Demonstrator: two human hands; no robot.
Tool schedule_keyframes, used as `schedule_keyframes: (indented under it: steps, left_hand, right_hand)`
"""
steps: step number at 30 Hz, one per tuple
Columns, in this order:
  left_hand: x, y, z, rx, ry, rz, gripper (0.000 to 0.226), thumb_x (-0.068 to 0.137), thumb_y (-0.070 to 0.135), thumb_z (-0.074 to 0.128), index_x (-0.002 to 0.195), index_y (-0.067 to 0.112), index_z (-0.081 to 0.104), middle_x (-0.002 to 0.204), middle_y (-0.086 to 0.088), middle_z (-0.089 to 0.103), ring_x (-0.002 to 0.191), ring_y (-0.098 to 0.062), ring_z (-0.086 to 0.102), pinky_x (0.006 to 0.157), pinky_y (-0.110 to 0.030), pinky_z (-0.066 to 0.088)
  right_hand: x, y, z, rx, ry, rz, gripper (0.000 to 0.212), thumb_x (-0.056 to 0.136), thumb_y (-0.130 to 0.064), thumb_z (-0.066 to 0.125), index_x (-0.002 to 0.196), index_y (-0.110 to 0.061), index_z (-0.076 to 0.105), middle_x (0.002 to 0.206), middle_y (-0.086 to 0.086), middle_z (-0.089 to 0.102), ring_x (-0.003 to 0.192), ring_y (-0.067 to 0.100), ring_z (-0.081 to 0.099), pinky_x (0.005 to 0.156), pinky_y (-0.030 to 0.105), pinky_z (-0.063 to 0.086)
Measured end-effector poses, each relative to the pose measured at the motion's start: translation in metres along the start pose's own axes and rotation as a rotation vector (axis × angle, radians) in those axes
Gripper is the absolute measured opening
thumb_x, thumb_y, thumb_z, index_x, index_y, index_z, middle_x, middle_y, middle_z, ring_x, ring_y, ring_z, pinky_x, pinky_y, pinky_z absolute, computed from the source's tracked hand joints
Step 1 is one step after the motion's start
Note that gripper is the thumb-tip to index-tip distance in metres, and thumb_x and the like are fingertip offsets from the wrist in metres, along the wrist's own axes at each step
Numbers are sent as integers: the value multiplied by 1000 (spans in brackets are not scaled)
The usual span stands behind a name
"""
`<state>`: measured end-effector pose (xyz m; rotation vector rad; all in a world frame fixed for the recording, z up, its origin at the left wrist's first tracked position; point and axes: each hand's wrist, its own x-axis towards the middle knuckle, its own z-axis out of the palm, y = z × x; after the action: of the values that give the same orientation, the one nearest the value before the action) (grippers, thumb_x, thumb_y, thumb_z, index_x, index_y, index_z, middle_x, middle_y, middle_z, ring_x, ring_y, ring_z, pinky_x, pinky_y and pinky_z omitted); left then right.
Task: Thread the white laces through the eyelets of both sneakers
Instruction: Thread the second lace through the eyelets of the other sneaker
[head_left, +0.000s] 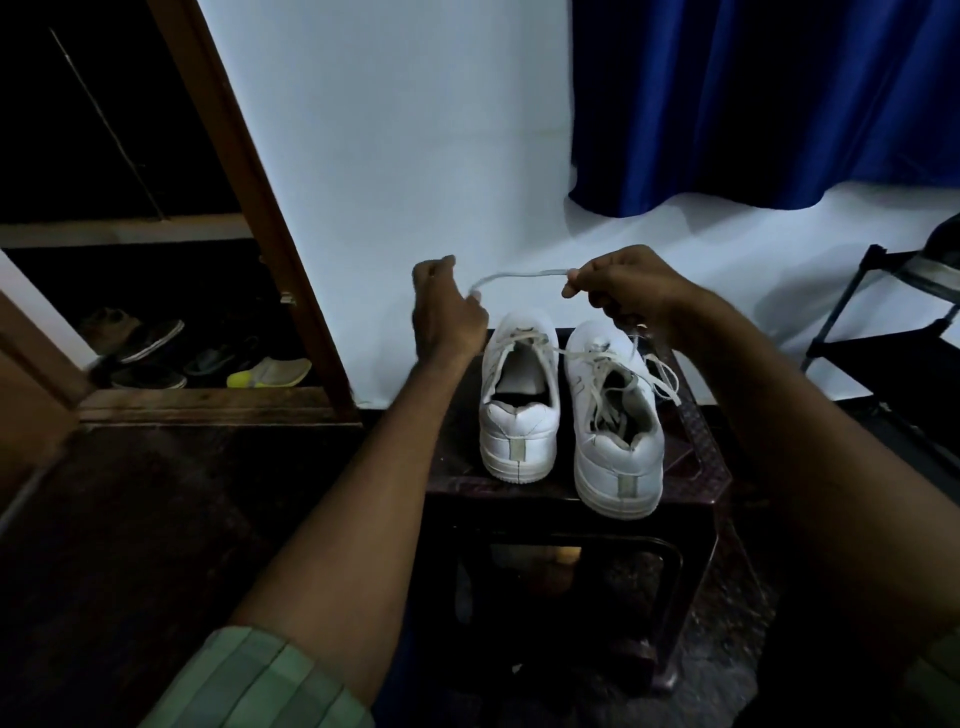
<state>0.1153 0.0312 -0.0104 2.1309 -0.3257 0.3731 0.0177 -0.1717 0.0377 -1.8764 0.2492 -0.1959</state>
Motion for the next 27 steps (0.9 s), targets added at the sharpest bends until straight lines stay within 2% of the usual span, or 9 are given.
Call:
schedule_keyframes:
  steps: [2,4,7,10,13,16,19,22,27]
  left_hand:
    - [-7,4,2,53,-63,148,54,94,16,72,145,17,55,148,-2,48,119,-23,61,105,-30,45]
    - [-12,13,5,-25,-154,333,45,94,21,74,138,22,63,138,2,59,105,-18,65,93,-26,52]
    - [-16,25,5,-198,-356,330,19,99,22,69,117,19,76,96,4,78,71,-13,69,73,-27,58]
    - [-16,22,6,-148,-236,278,16,97,20,68,91,21,83,76,7,76,67,-5,71,72,-31,60]
    - [-4,10,3,-261,-7,24,21,93,26,65,81,22,82,68,5,74,63,-11,71,74,-37,62]
    - [5,0,-2,-158,46,-52,14,92,28,70,94,18,81,89,0,79,85,-21,75,89,-38,58]
    - [0,-3,-3,12,-70,-39,41,88,28,79,126,19,67,127,-5,65,111,-23,66,102,-33,48]
    - [-1,1,-7,84,-149,-15,37,79,34,84,110,23,68,111,-1,69,100,-17,65,90,-29,49]
    - [-10,12,-23,-29,-723,-132,35,82,12,85,112,13,67,84,-4,68,65,-13,61,54,-20,48]
  right_hand:
    - [0,0,3,23,-9,30,23,98,-23,64,98,-4,77,63,1,41,49,11,26,46,22,19]
    - [-2,-2,9,-2,-49,32,24,96,-21,65,99,-1,77,64,2,42,51,12,27,50,24,19]
    - [-3,-5,16,-58,-101,-4,22,90,-15,64,98,3,75,63,3,45,51,12,28,47,22,20]
    - [-3,-4,14,-95,-111,-8,20,94,-21,67,95,-6,79,66,3,45,50,11,28,46,22,21]
    - [-6,-6,3,-75,-92,18,21,98,-21,65,100,-6,79,65,2,45,47,9,27,40,19,21]
    - [0,-4,-5,102,-59,66,23,100,-7,52,111,-5,71,66,3,49,44,7,26,39,18,19]
    - [8,-2,2,356,34,143,34,101,-1,32,113,-10,63,75,6,60,48,10,34,42,21,27]
    - [13,0,12,516,179,161,36,99,3,31,102,-9,65,79,6,70,55,13,56,52,21,39]
    - [12,4,27,410,141,63,41,94,11,36,114,0,70,103,14,78,96,23,77,78,27,55]
